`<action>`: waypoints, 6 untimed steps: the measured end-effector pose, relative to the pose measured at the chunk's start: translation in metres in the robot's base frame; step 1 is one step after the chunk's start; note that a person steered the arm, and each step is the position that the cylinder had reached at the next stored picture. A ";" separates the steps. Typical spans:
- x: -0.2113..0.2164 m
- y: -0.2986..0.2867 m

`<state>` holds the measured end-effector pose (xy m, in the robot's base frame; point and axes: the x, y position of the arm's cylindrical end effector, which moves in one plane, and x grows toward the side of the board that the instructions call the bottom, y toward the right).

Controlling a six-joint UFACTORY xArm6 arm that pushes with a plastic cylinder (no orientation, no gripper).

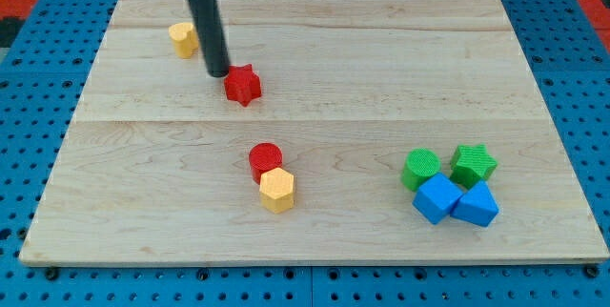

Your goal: Slide the yellow heart closer to the red circle

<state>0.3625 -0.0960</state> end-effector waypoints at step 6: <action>-0.024 -0.097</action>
<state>0.3383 -0.1925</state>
